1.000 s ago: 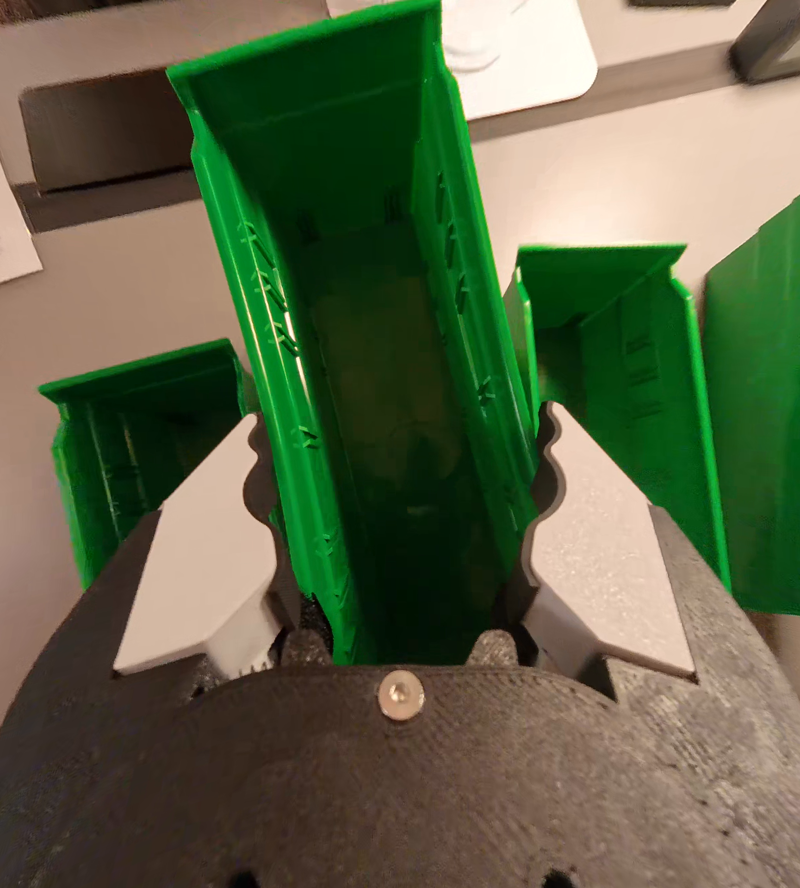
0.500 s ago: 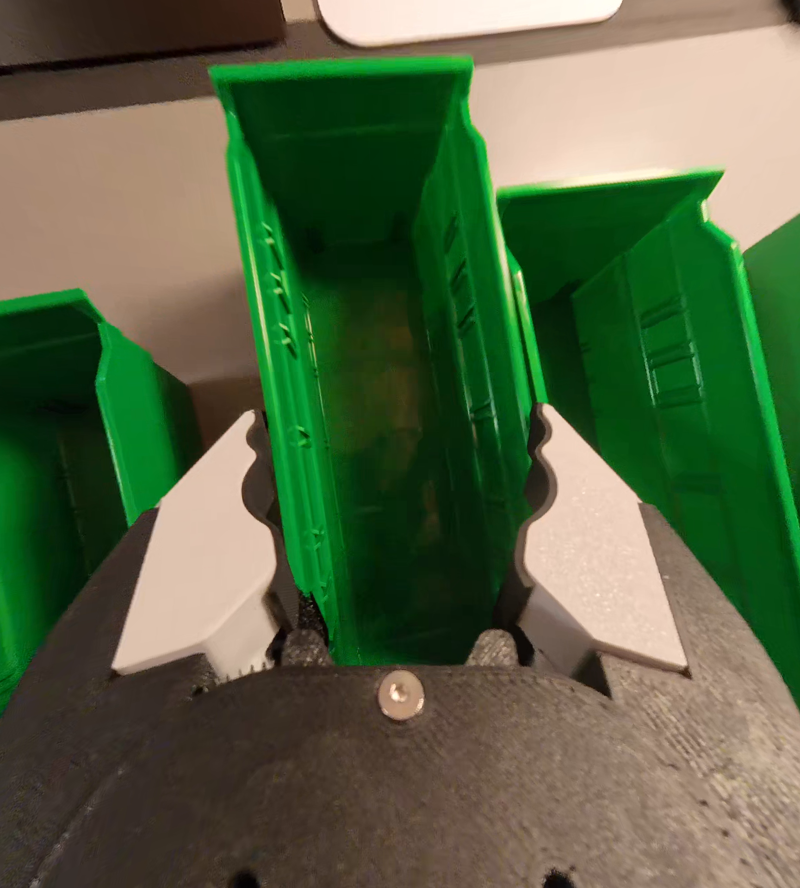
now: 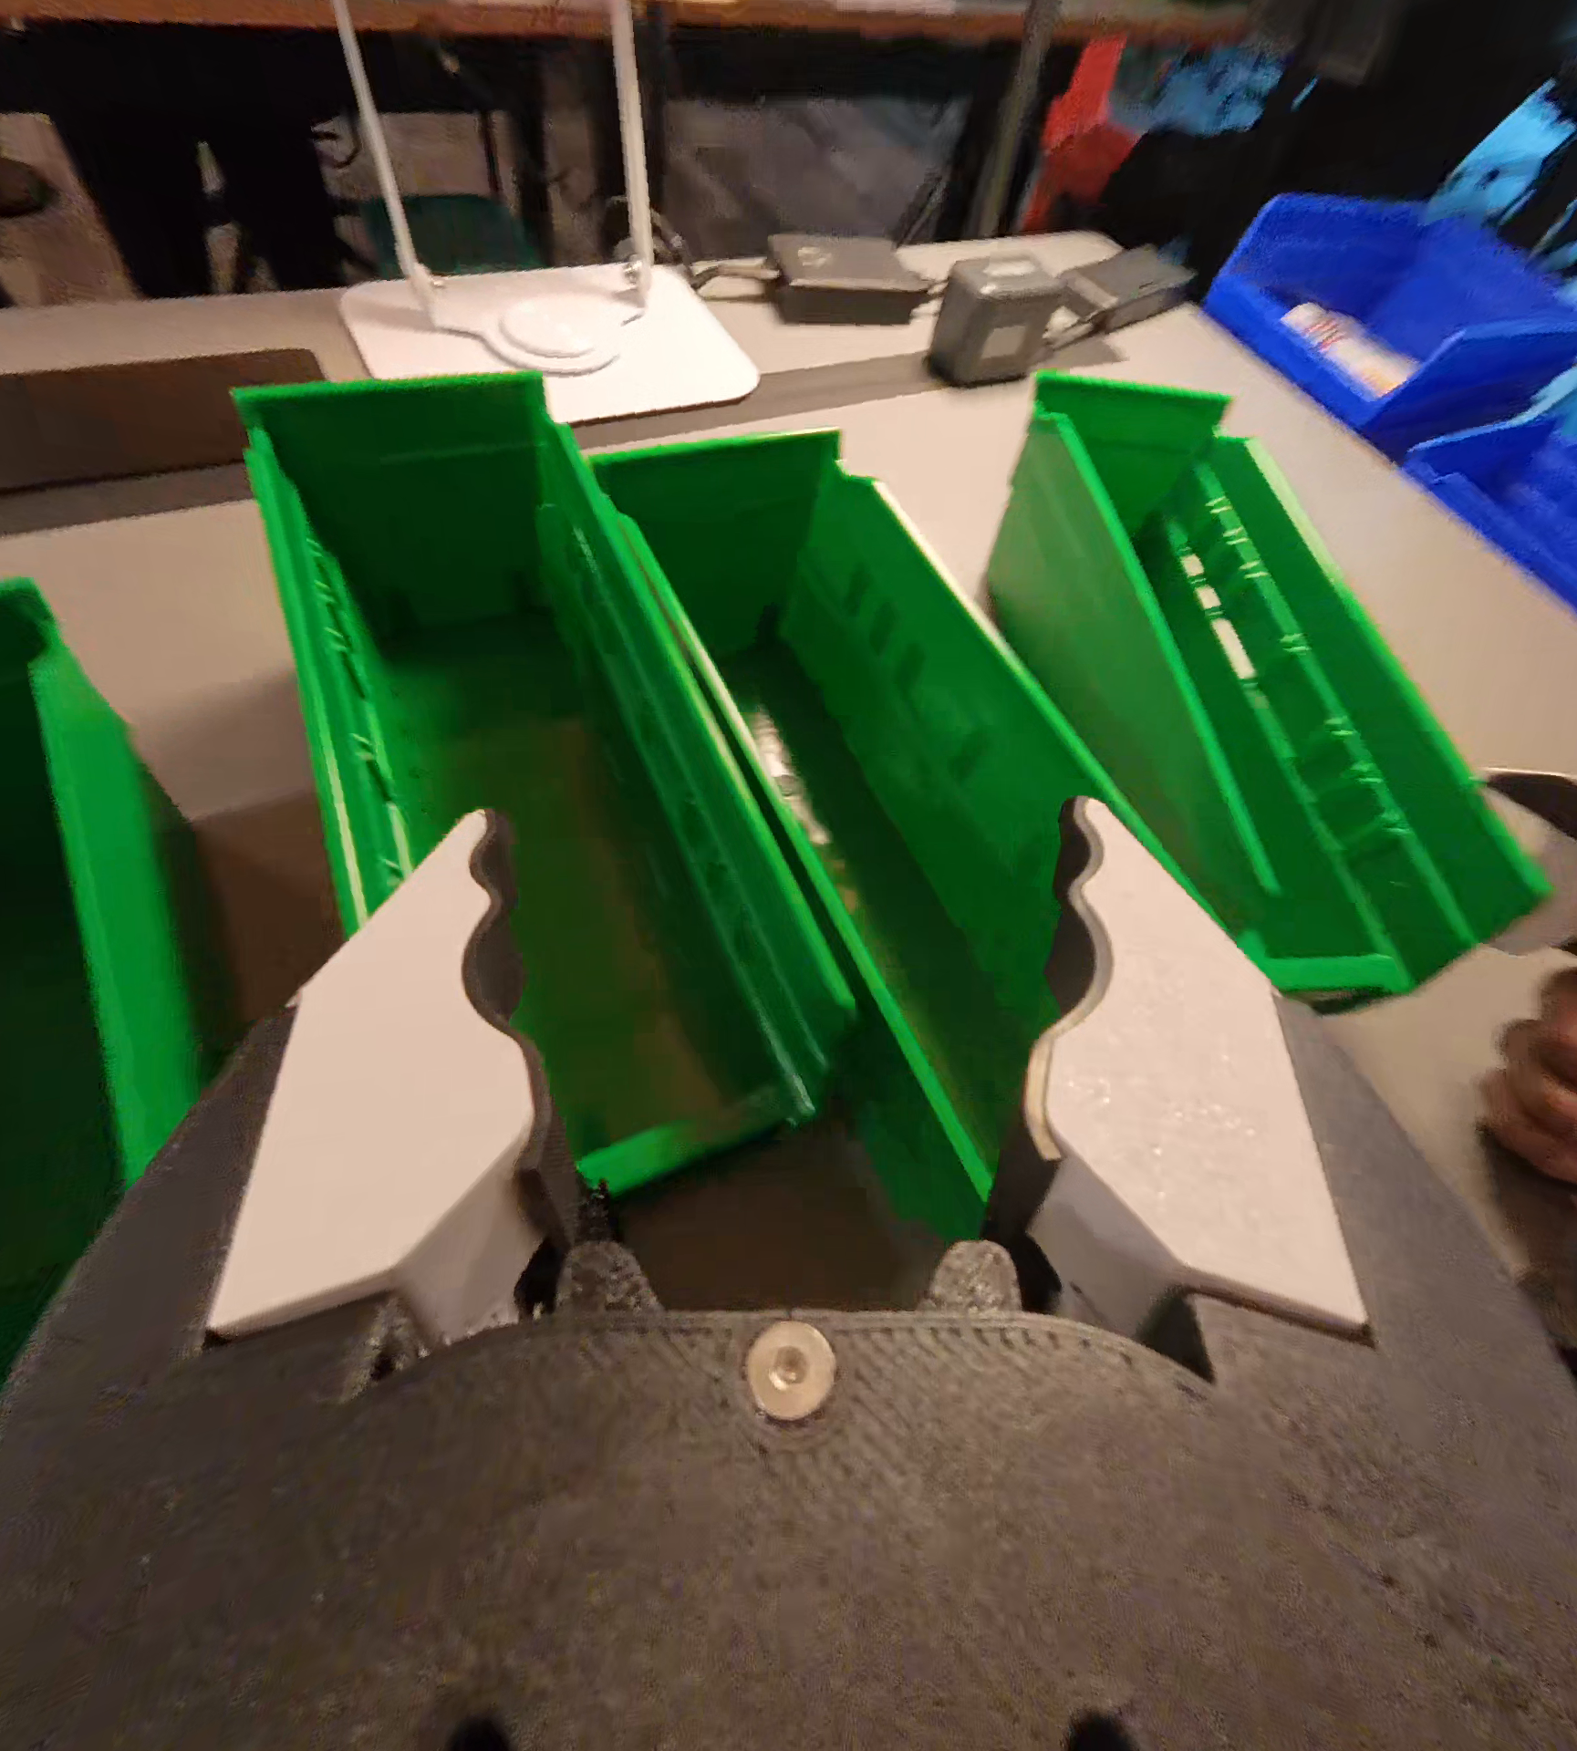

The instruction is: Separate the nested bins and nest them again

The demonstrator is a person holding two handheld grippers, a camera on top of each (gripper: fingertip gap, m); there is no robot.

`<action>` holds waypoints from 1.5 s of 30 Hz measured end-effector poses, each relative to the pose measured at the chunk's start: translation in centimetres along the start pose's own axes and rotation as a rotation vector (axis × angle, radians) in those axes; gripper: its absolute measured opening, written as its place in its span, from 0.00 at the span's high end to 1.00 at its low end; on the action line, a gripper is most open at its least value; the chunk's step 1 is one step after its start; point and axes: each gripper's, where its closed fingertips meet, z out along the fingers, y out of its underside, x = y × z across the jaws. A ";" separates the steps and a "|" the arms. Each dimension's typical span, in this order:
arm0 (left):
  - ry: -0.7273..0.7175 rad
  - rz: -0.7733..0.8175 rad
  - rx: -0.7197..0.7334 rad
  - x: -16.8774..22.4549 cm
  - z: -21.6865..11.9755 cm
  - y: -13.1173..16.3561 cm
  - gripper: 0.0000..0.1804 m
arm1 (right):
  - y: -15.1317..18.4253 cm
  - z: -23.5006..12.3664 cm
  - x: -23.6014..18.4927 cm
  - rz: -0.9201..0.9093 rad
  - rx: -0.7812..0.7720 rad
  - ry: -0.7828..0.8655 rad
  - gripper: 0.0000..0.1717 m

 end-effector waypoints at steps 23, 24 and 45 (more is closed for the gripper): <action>0.429 -0.225 0.389 4.5 -3.5 5.9 0.48 | -0.5 -4.0 8.9 -0.315 -0.233 0.626 0.98; 0.427 -0.224 0.390 4.5 -3.4 6.0 0.48 | -1.0 -4.5 9.5 -0.321 -0.224 0.654 0.99; 0.397 -0.249 0.412 3.5 -4.6 7.2 0.48 | -3.1 -5.5 3.8 -0.326 -0.064 0.552 0.75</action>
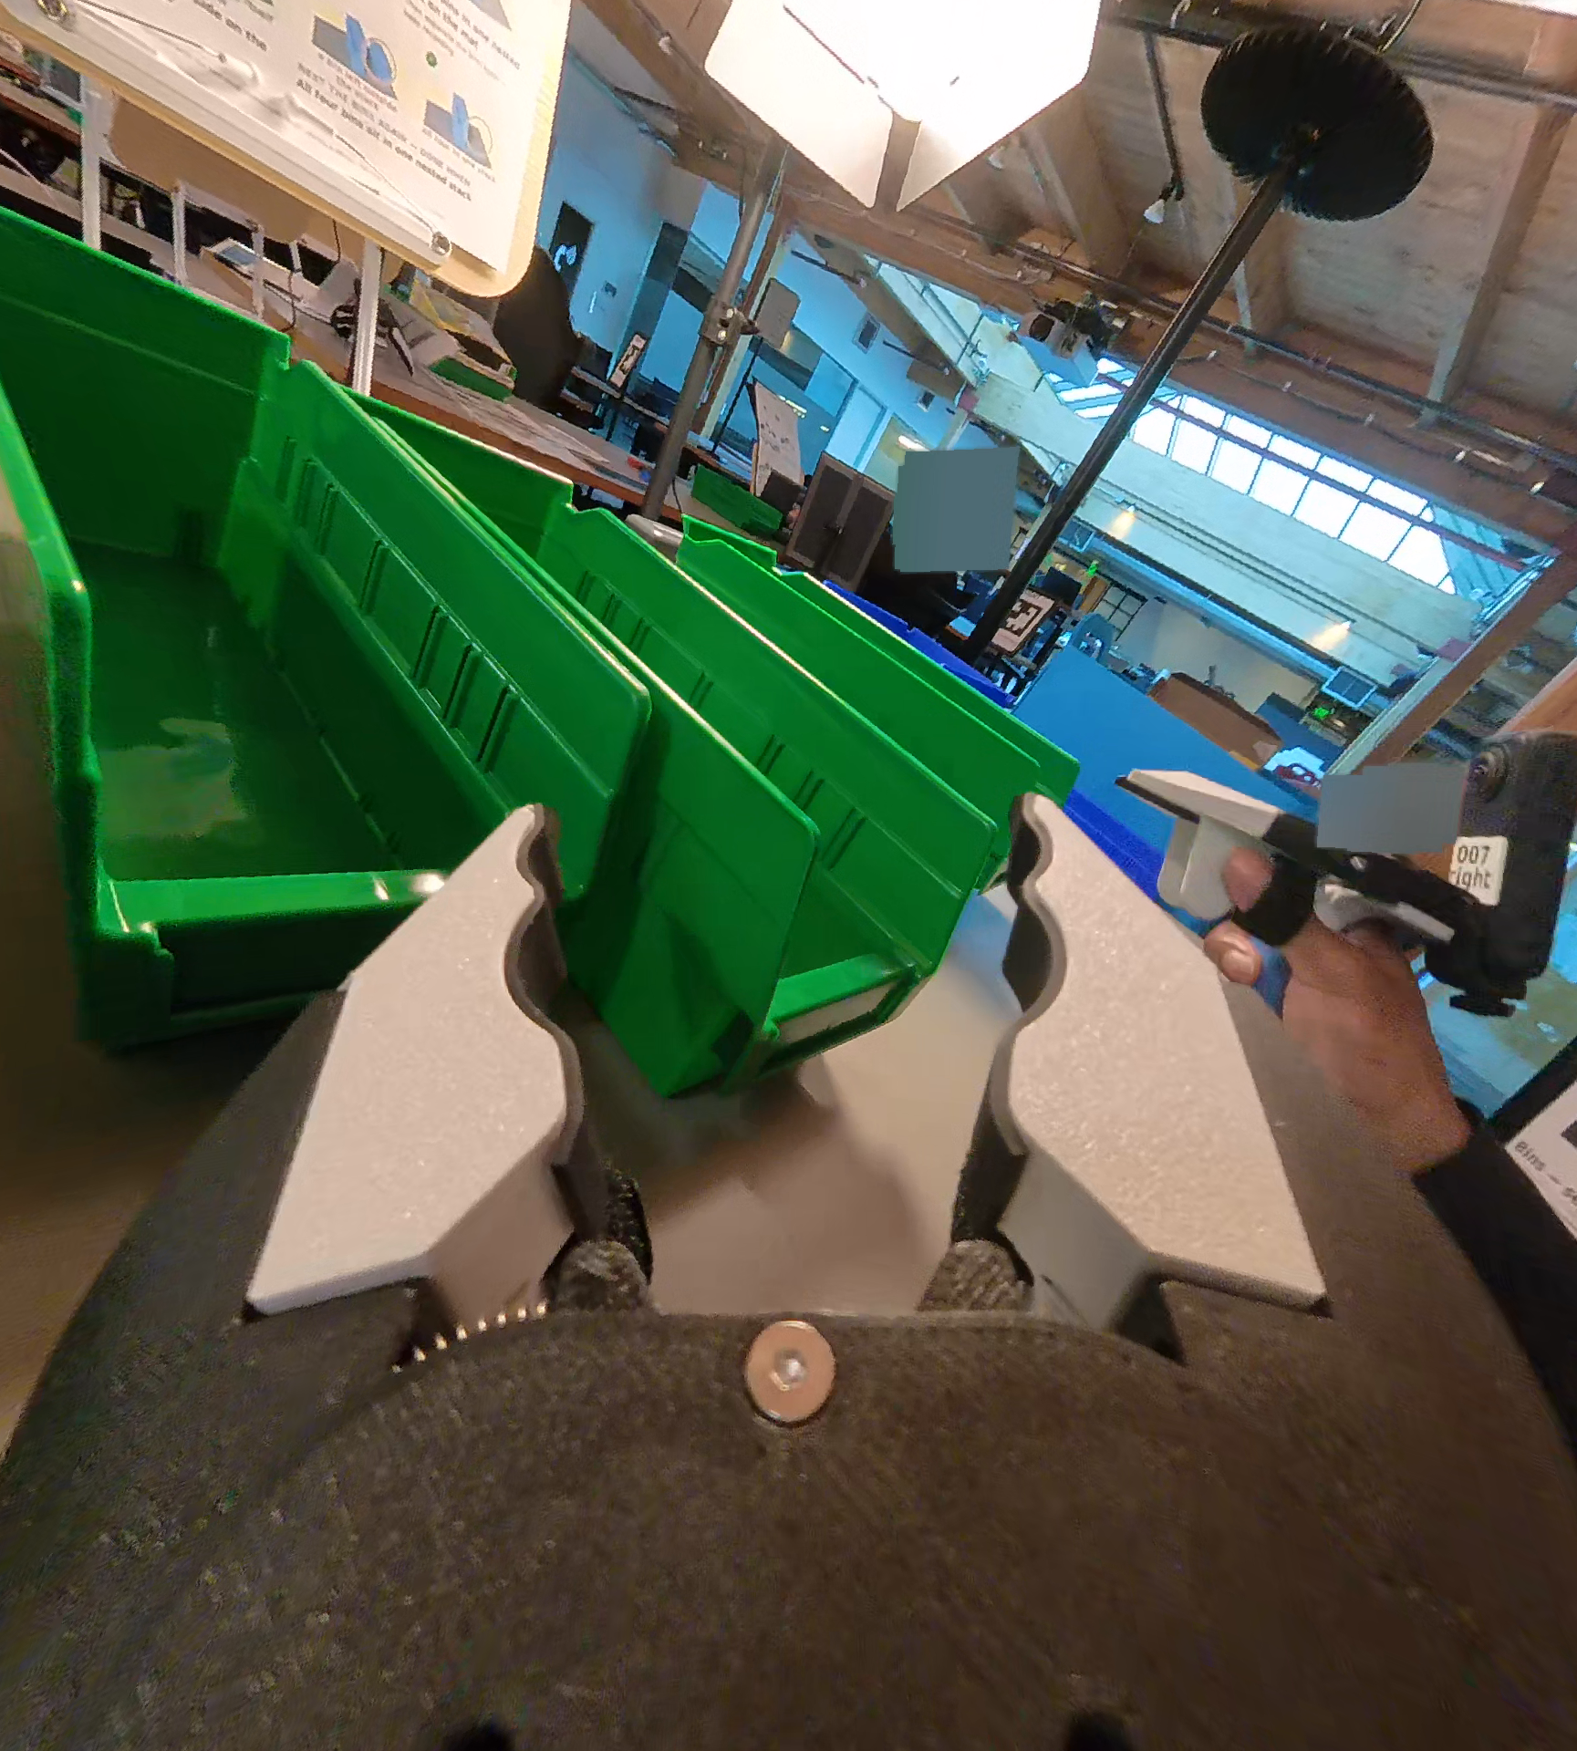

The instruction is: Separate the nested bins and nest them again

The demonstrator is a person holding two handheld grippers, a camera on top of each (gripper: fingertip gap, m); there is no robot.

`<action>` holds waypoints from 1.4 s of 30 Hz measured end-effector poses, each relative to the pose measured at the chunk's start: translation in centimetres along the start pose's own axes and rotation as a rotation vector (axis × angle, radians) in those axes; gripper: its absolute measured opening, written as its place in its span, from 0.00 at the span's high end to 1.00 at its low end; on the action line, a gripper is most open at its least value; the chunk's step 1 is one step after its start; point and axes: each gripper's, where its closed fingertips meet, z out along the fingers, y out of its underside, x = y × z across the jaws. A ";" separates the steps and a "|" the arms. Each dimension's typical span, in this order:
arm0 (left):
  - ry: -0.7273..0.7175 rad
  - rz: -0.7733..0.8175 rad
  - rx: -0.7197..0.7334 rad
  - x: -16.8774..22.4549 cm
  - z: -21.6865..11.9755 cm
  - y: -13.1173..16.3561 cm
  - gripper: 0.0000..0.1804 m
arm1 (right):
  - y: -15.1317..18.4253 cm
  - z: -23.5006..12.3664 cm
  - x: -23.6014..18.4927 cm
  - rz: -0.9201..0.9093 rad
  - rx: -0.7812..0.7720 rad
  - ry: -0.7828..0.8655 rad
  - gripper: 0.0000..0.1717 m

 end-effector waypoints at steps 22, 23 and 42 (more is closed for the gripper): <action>0.017 -0.072 0.003 0.0 -0.6 0.2 0.49 | 7.3 7.1 -10.0 -0.018 -0.276 -0.135 0.98; 0.017 -0.074 -0.001 0.0 -0.6 0.2 0.49 | 7.1 6.7 -9.0 -0.013 -0.267 -0.109 0.98; 0.277 -0.274 0.382 6.9 -1.5 -3.6 0.50 | -1.1 -1.2 -10.8 0.490 0.196 -0.326 0.52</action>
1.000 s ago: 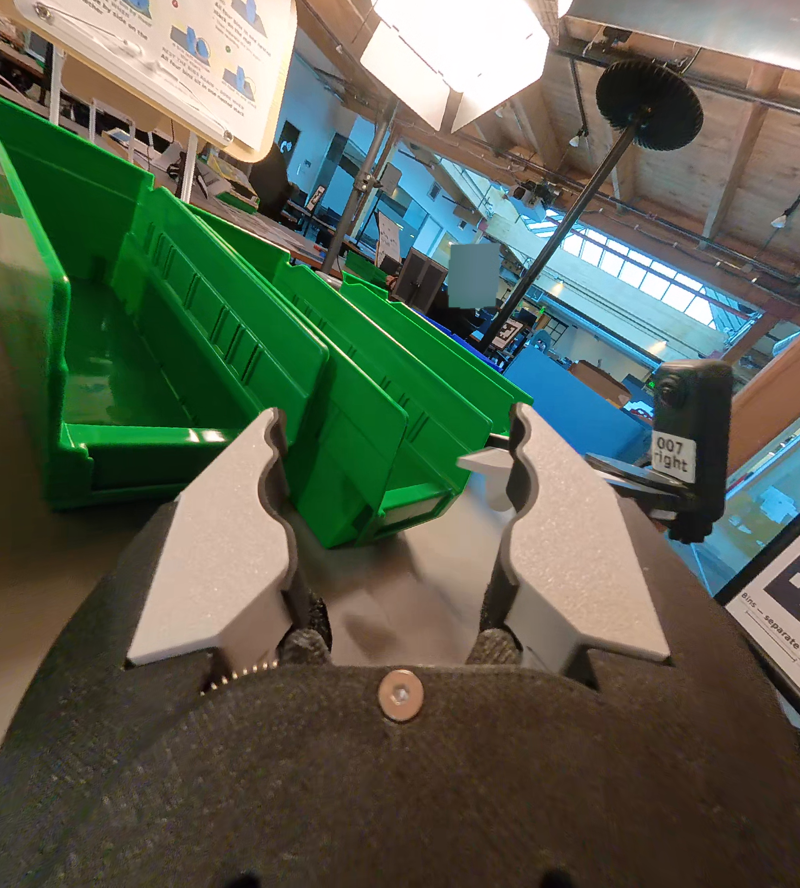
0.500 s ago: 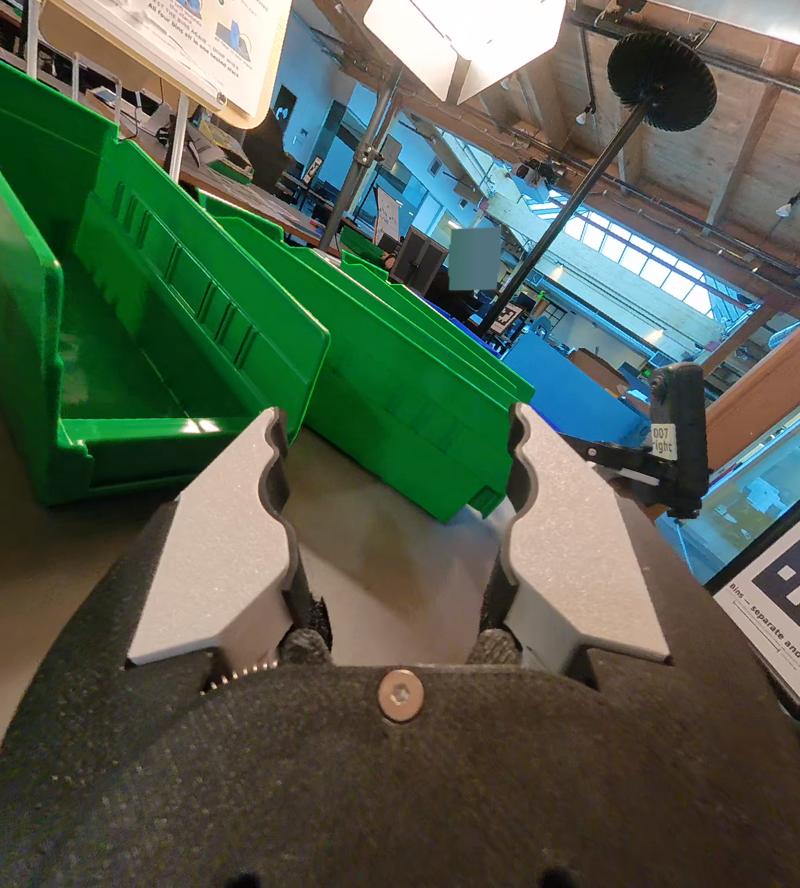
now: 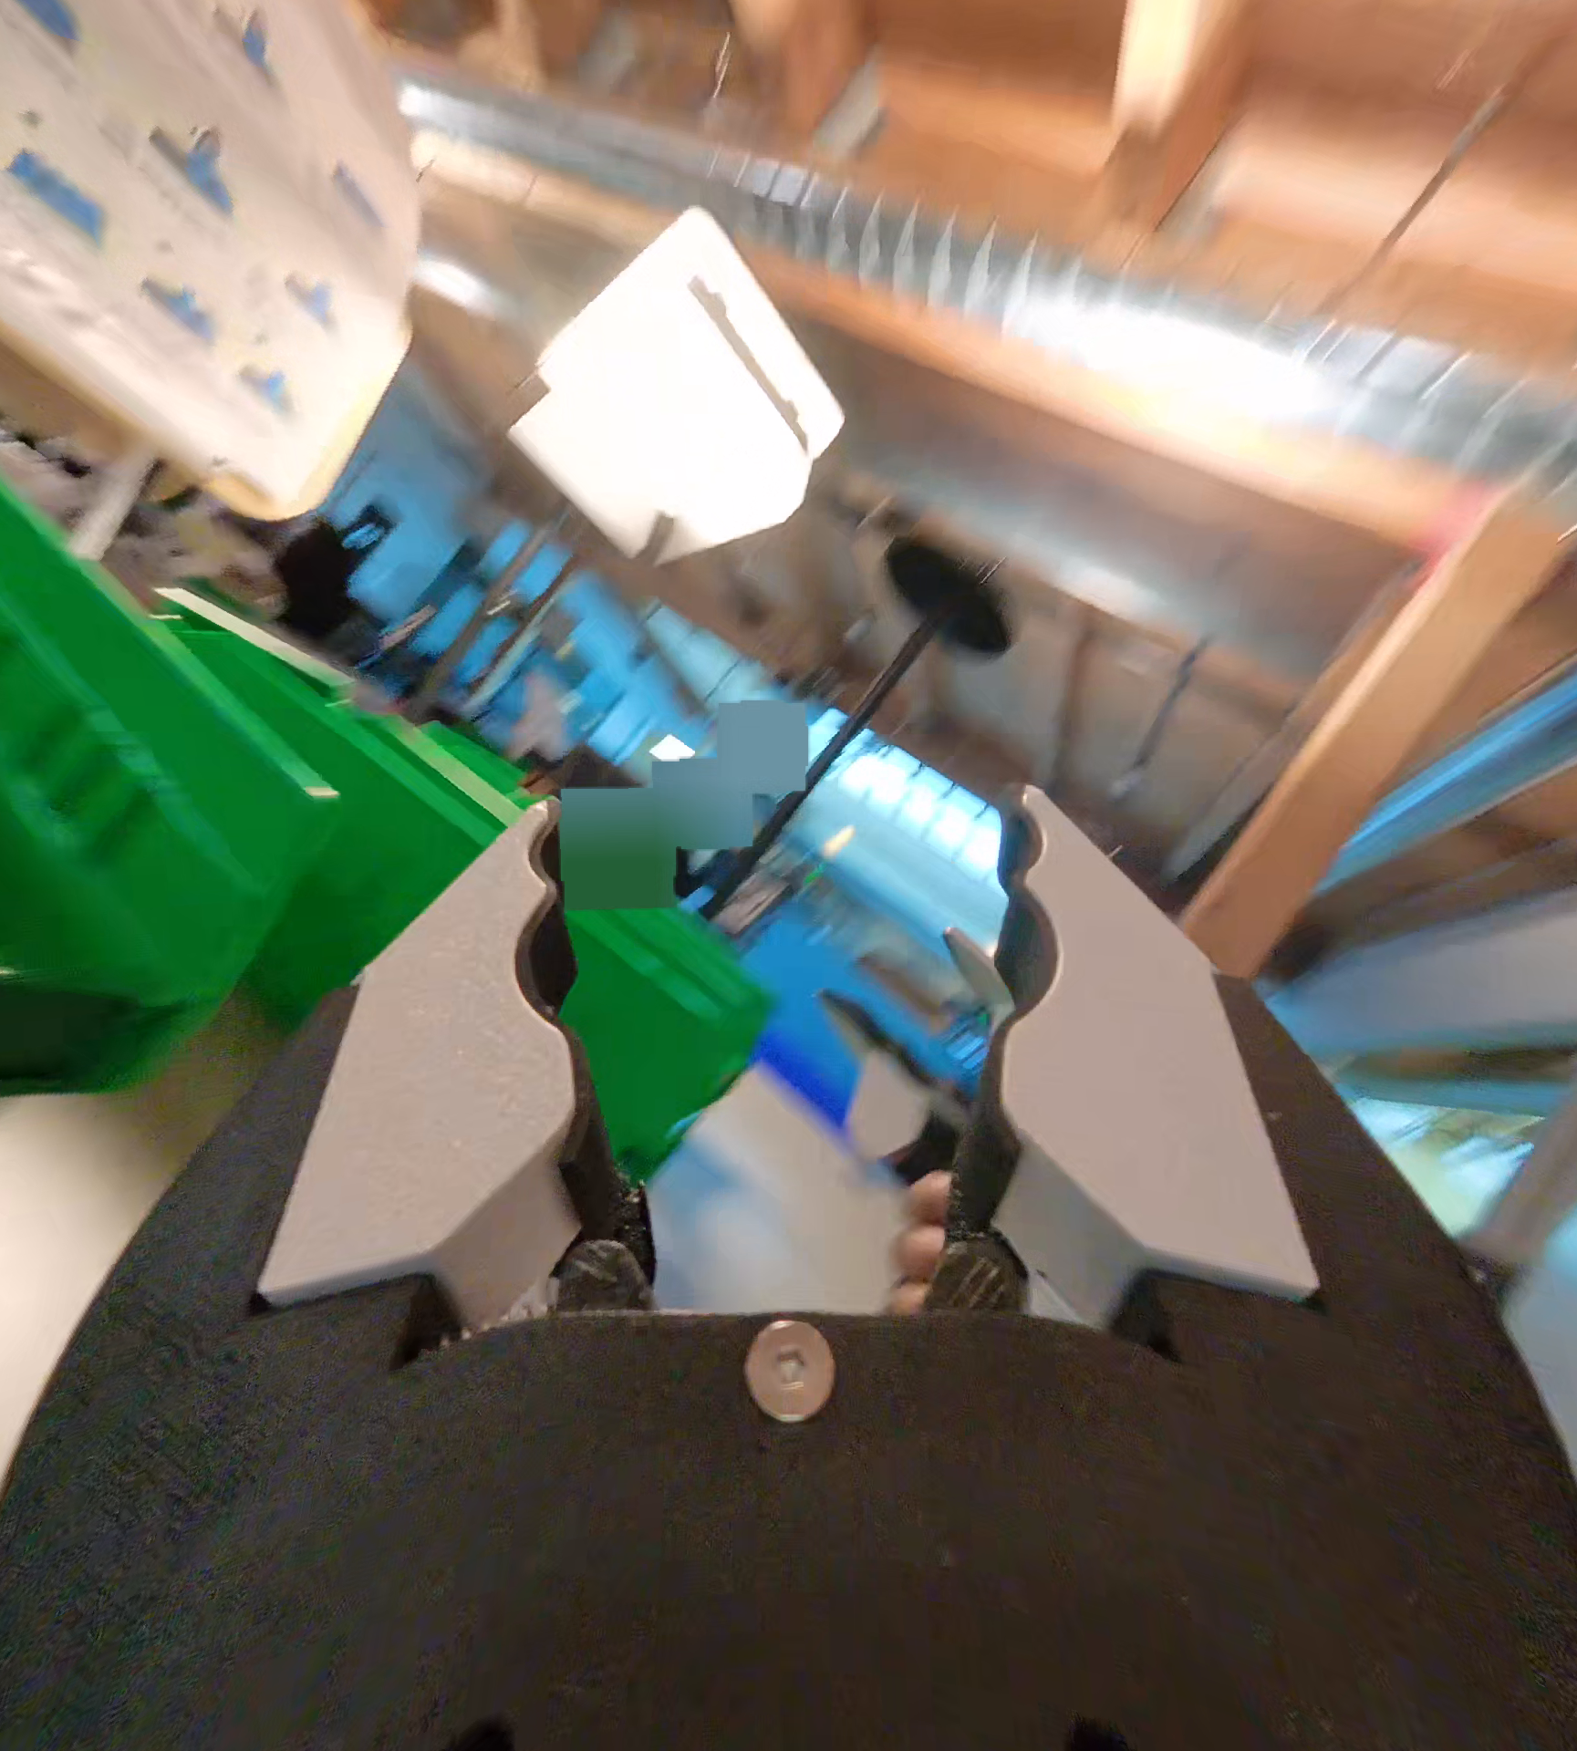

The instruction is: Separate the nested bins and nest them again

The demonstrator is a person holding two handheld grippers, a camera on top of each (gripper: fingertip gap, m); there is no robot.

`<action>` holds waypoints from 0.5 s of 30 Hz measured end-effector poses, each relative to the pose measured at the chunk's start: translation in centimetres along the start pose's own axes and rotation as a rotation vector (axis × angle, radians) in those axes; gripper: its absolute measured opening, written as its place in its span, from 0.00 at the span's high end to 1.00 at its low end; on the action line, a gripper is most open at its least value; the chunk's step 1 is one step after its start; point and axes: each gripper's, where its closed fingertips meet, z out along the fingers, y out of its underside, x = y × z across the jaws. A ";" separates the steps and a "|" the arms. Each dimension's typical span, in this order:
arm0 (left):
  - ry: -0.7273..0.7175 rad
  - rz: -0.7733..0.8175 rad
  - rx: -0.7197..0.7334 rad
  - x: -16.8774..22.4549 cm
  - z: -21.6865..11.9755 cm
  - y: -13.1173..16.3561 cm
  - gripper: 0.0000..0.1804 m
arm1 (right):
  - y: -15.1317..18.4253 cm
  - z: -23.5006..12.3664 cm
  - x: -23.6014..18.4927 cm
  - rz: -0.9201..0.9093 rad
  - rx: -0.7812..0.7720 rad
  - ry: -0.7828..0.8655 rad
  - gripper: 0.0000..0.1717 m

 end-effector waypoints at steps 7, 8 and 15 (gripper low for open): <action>0.286 -0.363 -0.035 6.7 2.5 9.1 0.47 | -2.0 -1.5 -7.5 0.475 0.312 -0.438 0.44; 0.281 -0.342 -0.028 6.8 2.4 9.5 0.47 | -2.1 -1.5 -7.3 0.523 0.322 -0.457 0.43; 0.278 -0.191 -0.067 8.0 1.7 10.3 0.45 | -2.3 -2.5 -6.8 0.489 0.361 -0.472 0.36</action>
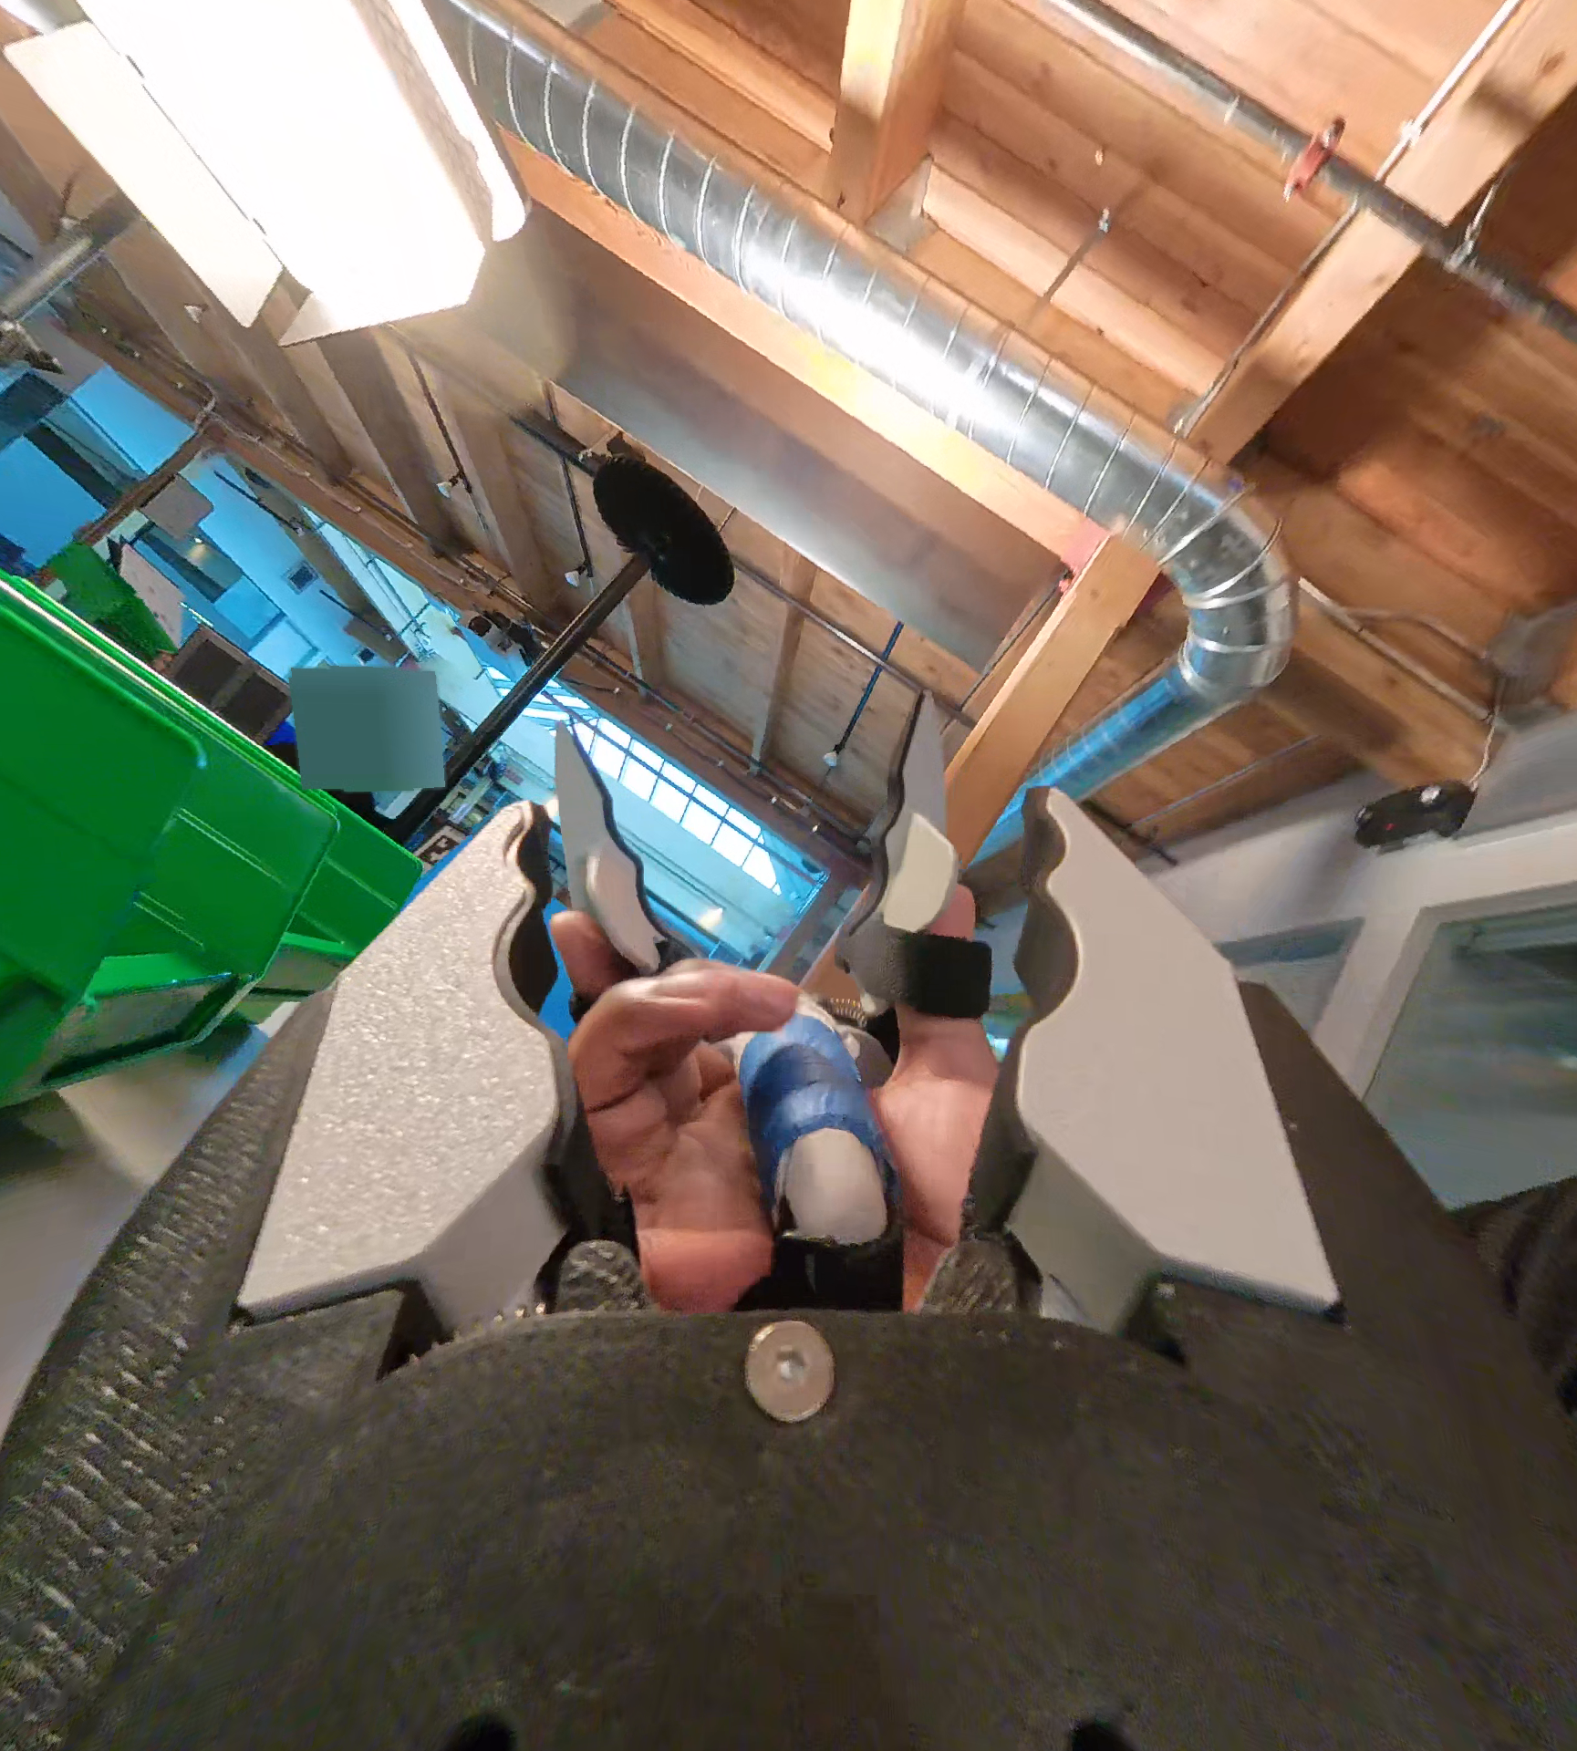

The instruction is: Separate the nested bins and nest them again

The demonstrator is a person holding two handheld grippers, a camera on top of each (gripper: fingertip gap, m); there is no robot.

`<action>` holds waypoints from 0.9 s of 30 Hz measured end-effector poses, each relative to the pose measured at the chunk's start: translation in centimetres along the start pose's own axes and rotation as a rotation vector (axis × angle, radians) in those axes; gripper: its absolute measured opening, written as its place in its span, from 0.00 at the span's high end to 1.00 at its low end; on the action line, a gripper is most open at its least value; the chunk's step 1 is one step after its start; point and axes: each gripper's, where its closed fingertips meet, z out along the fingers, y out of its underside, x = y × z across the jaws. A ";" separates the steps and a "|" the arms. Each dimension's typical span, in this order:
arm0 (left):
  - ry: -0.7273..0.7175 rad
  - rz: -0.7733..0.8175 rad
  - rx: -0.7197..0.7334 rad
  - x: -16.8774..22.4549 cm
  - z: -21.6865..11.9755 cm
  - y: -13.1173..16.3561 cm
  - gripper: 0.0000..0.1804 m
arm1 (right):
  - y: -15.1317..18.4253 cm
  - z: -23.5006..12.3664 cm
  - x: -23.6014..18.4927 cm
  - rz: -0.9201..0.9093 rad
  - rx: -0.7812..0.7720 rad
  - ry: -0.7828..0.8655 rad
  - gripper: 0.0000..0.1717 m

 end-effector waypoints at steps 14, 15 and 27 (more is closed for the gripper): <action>0.156 -0.307 -0.096 1.4 0.4 5.4 0.45 | 0.6 0.3 -1.4 -0.162 -0.135 0.049 0.51; 0.160 -0.299 -0.100 1.6 0.5 5.6 0.45 | 0.7 0.2 -1.7 -0.175 -0.143 0.048 0.52; -0.609 0.327 -0.226 -10.4 -1.2 -1.3 0.56 | -3.0 -0.4 5.1 -0.722 -0.372 0.310 0.64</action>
